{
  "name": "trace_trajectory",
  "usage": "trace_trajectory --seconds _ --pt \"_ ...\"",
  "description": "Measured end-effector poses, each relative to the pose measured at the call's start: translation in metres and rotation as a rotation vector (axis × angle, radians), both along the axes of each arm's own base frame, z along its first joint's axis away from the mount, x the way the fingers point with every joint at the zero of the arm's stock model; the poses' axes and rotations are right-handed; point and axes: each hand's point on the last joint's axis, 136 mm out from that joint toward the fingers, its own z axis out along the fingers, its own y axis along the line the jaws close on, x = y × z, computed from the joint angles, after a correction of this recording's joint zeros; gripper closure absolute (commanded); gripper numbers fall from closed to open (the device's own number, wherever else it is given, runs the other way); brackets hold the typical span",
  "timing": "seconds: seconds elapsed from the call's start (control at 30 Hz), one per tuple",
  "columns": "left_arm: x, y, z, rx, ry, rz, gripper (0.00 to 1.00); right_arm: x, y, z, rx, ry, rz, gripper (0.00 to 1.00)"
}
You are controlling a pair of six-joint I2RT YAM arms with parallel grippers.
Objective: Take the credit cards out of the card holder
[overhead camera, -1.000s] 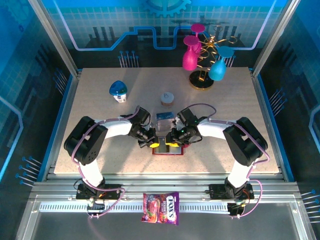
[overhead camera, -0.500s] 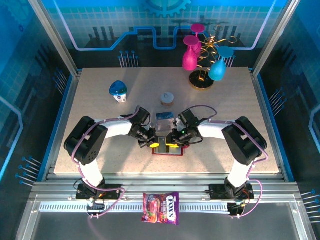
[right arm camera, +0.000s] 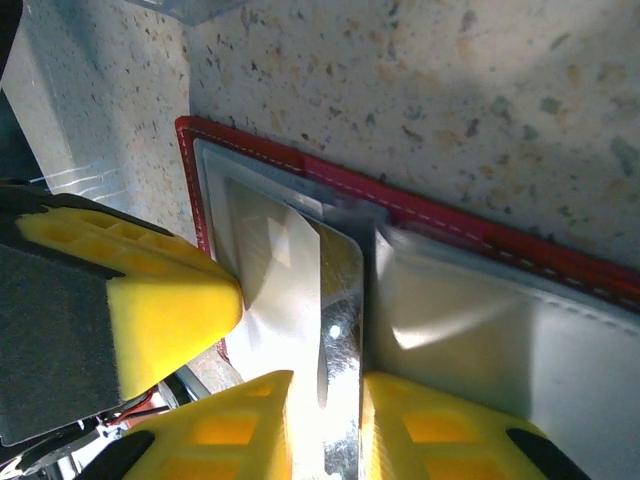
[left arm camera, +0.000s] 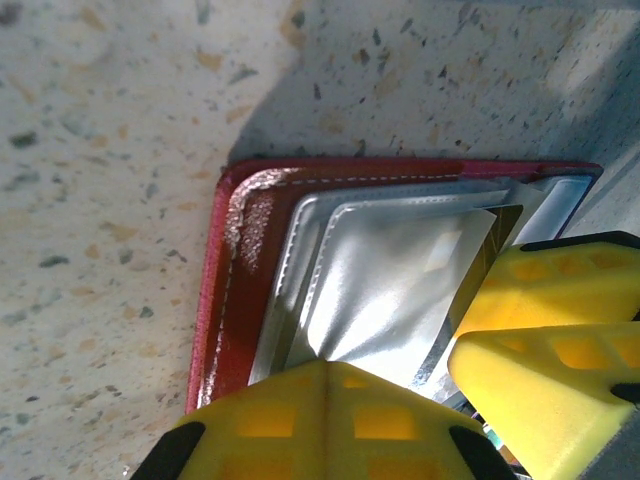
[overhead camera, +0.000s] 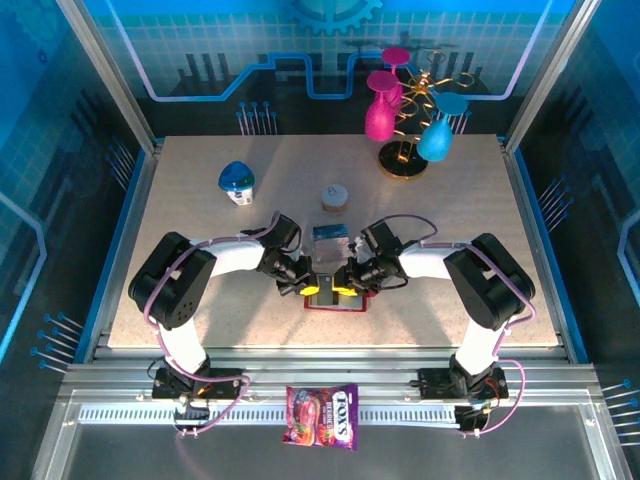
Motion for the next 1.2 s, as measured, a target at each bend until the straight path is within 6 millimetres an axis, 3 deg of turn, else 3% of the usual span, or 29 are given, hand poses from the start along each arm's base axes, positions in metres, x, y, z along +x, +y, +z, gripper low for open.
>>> trace_trajectory --seconds 0.27,0.73,1.2 --pt "0.0 -0.001 0.0 -0.001 -0.001 -0.002 0.97 0.001 -0.002 -0.002 0.02 0.01 -0.023 0.86" --pt "0.0 -0.001 0.0 -0.001 -0.001 -0.002 0.96 0.002 -0.008 -0.002 0.047 0.013 -0.03 0.9" --pt "-0.001 -0.001 0.0 -0.001 -0.001 -0.003 0.96 0.003 -0.039 0.005 0.007 -0.014 -0.038 0.91"
